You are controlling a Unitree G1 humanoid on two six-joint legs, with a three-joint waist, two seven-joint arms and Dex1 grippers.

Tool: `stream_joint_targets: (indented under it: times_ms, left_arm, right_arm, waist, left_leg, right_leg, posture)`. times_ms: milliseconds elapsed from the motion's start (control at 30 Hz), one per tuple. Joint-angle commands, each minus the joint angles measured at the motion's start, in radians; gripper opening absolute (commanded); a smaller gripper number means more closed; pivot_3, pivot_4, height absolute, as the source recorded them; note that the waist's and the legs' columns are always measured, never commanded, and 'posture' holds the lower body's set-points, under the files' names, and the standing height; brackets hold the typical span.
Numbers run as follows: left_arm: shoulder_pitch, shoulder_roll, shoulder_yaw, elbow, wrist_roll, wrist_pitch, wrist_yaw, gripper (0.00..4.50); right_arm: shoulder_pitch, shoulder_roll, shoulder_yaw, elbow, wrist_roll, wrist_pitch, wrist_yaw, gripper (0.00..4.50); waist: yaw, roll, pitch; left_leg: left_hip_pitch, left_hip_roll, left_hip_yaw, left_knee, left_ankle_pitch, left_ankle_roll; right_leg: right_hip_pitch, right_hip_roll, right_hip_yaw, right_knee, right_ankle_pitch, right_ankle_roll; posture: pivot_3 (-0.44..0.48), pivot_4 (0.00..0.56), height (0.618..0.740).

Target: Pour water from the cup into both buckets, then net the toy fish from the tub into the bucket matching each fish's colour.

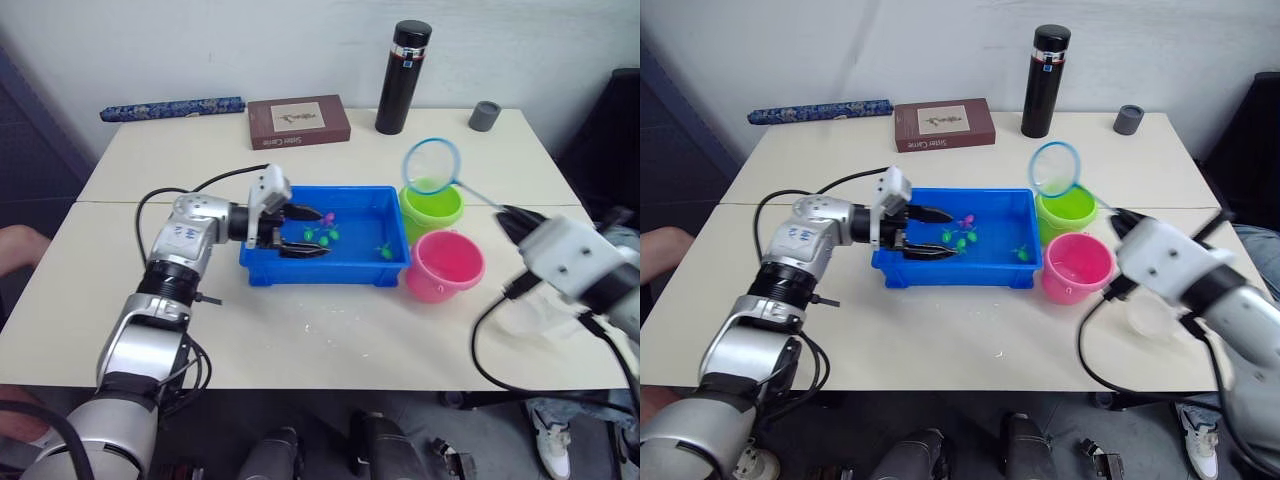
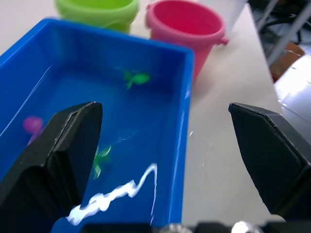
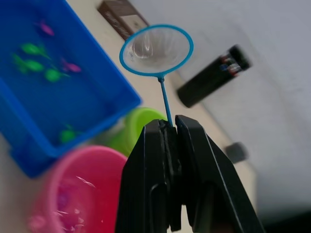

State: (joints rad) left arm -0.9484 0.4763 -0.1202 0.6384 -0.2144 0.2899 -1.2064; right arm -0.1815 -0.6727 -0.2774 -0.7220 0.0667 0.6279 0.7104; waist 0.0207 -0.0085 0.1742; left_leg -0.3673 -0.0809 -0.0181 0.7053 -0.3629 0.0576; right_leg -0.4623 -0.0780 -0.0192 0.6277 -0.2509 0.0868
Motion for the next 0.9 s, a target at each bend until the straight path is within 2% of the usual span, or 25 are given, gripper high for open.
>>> stream_joint_targets:
  times_ms: [33, 167, 333, 633, 900]
  left_arm:
    - [0.058, 0.055, 0.051, -0.105, -0.018, 0.058, 0.025, 4.48]
    - [0.142, 0.102, 0.082, -0.233, -0.024, 0.111, 0.075, 4.48]
    - [0.233, 0.138, 0.128, -0.395, -0.058, 0.197, 0.128, 4.48]
    - [0.315, 0.157, 0.164, -0.535, -0.093, 0.275, 0.200, 4.48]
    - [0.337, 0.160, 0.170, -0.573, -0.105, 0.290, 0.232, 4.48]
  right_arm:
    - [-0.085, 0.051, 0.076, -0.006, 0.158, 0.274, 0.001, 0.00]
    - [-0.206, 0.142, 0.137, 0.091, 0.252, 0.446, -0.040, 0.00]
    - [-0.310, 0.186, 0.175, 0.235, 0.315, 0.573, -0.066, 0.00]
    - [-0.403, 0.184, 0.232, 0.457, 0.316, 0.529, -0.092, 0.00]
    - [-0.455, 0.184, 0.268, 0.604, 0.294, 0.456, -0.110, 0.00]
  waist:
    - [0.003, 0.000, 0.000]
    - [0.006, 0.000, 0.000]
    - [0.002, 0.000, 0.000]
    - [-0.001, 0.000, 0.000]
    - [-0.003, 0.000, 0.000]
  left_leg:
    - [-0.001, 0.000, 0.000, 0.000, 0.000, 0.000]
    - [-0.002, -0.001, -0.001, 0.000, 0.000, 0.000]
    - [-0.002, -0.002, -0.002, 0.001, 0.000, 0.001]
    - [-0.002, -0.001, -0.001, 0.000, 0.000, 0.000]
    - [-0.002, -0.002, -0.001, 0.000, 0.000, 0.000]
  right_leg:
    - [-0.001, 0.000, 0.000, 0.000, 0.000, 0.000]
    - [-0.001, -0.001, -0.001, 0.000, 0.000, 0.000]
    - [0.000, -0.001, -0.001, -0.001, 0.000, 0.000]
    - [-0.001, -0.001, -0.001, 0.000, 0.000, 0.000]
    - [-0.001, -0.001, -0.001, 0.000, 0.000, 0.000]
  posture:
    - [0.000, 0.150, 0.740]
    - [0.000, 0.150, 0.740]
    - [0.000, 0.150, 0.740]
    - [0.000, 0.150, 0.740]
    - [0.000, 0.150, 0.740]
